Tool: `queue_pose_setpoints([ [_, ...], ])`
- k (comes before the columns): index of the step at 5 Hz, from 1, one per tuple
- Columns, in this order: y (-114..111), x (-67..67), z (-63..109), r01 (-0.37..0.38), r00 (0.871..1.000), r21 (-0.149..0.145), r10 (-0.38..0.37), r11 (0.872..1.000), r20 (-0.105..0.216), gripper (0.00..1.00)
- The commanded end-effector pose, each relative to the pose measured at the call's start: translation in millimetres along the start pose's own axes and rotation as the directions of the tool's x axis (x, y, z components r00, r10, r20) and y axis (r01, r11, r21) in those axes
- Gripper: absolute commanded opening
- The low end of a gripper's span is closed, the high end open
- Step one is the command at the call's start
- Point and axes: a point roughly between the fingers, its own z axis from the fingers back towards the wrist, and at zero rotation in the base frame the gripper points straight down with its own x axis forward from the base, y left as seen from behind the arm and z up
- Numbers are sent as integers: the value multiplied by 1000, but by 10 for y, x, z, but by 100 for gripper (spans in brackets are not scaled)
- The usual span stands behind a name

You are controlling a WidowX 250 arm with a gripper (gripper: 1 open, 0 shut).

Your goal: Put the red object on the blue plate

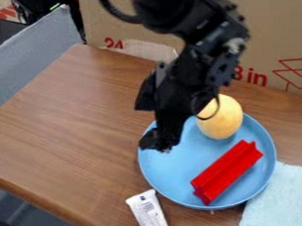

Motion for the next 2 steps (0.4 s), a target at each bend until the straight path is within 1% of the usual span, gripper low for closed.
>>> queue_pose_setpoints([
  [1,124,-90,60,-52,998,55,50,997,37,100],
  [2,157,-78,39,-34,998,56,31,998,56,100],
])
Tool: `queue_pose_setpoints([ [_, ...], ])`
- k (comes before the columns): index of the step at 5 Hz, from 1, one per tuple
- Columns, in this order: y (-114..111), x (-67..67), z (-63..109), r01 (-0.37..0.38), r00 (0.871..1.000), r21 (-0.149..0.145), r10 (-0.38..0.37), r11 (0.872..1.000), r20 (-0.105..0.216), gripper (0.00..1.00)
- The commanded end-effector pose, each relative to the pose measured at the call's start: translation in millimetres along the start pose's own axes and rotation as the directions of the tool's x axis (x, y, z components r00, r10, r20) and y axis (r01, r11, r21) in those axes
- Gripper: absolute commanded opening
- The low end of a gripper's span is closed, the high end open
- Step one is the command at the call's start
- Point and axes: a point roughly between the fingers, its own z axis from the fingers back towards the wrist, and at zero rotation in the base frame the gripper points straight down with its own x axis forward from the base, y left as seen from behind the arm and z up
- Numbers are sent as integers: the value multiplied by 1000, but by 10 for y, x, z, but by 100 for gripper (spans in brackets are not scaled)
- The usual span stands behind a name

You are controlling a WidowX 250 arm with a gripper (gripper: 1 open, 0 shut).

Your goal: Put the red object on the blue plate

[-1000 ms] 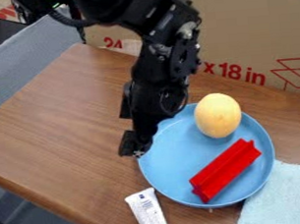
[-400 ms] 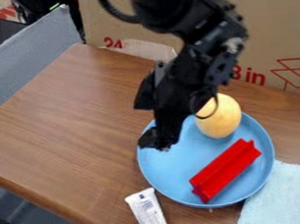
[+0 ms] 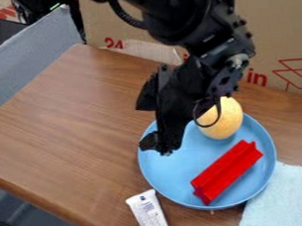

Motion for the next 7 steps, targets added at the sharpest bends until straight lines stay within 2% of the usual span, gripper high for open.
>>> queue_pose_setpoints([
  [1,94,4,234,-17,999,20,16,1000,34,100],
  [2,222,60,180,-5,999,20,5,1000,39,100],
  [3,149,36,115,-6,999,13,5,1000,32,100],
  [4,173,80,94,-26,999,50,25,998,26,100],
  [5,77,32,113,-47,998,87,43,995,48,100],
  [6,75,3,195,-37,998,83,33,996,48,100],
  [7,189,-49,184,-41,998,87,38,995,43,100],
])
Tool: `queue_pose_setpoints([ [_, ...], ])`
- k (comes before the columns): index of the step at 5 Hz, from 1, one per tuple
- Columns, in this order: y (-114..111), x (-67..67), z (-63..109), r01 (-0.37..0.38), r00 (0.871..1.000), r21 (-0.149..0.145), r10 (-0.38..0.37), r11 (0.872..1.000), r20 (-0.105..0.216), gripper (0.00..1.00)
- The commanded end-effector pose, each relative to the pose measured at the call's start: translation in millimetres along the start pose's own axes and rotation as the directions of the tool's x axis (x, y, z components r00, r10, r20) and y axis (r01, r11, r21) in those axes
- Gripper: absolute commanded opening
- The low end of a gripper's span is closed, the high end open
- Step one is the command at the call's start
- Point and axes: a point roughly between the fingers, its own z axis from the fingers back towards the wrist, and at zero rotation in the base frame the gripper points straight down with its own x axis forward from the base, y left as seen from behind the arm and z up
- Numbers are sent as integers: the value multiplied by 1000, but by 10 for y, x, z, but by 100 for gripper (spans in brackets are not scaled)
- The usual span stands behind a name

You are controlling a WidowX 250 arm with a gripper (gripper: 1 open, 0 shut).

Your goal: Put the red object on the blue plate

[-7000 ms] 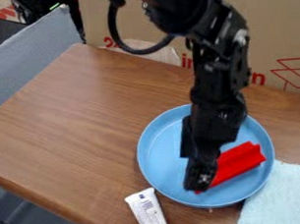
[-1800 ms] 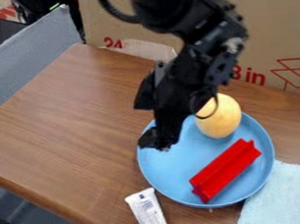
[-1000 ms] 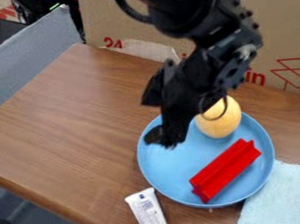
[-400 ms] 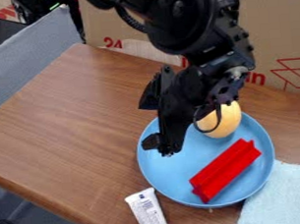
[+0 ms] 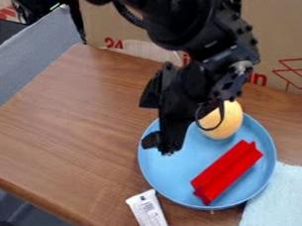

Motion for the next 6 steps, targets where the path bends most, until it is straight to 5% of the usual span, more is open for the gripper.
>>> queue_pose_setpoints([
  [1,104,-61,98,-39,998,30,38,999,45,100],
  [3,127,-95,88,31,996,73,-37,997,85,100],
  [4,160,26,-58,34,999,99,-38,994,39,100],
  [5,232,148,-123,47,998,95,-51,994,47,100],
  [6,376,28,-195,52,998,91,-55,995,33,100],
])
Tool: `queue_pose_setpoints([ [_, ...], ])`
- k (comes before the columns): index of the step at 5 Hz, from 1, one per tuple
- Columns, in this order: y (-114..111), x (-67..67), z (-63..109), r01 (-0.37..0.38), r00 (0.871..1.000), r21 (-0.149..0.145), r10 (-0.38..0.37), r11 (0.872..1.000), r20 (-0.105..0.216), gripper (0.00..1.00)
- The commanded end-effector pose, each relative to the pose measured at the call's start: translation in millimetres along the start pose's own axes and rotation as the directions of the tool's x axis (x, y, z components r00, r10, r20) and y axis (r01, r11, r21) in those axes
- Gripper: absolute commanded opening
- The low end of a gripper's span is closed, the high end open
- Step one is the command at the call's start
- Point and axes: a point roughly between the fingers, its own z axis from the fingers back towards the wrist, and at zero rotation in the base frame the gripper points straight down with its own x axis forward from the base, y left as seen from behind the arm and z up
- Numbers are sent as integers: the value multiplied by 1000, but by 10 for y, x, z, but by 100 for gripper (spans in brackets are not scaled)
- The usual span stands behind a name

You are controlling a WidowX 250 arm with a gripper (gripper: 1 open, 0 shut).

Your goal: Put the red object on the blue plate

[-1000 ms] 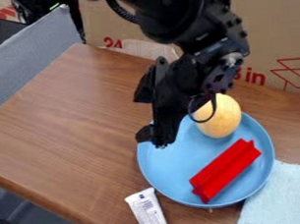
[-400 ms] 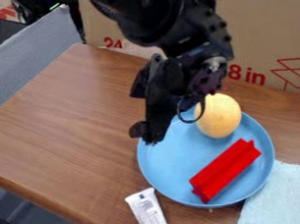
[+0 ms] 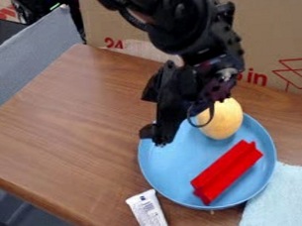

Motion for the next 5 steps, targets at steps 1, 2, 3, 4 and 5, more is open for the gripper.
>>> queue_pose_setpoints([
  [1,130,54,154,-36,999,22,35,999,41,100],
  [2,113,44,169,-33,999,28,33,999,11,100],
  [3,26,32,188,16,1000,36,-16,999,19,100],
  [4,-51,69,202,41,999,43,-42,998,18,100],
  [5,-54,85,206,38,999,16,-39,999,27,100],
])
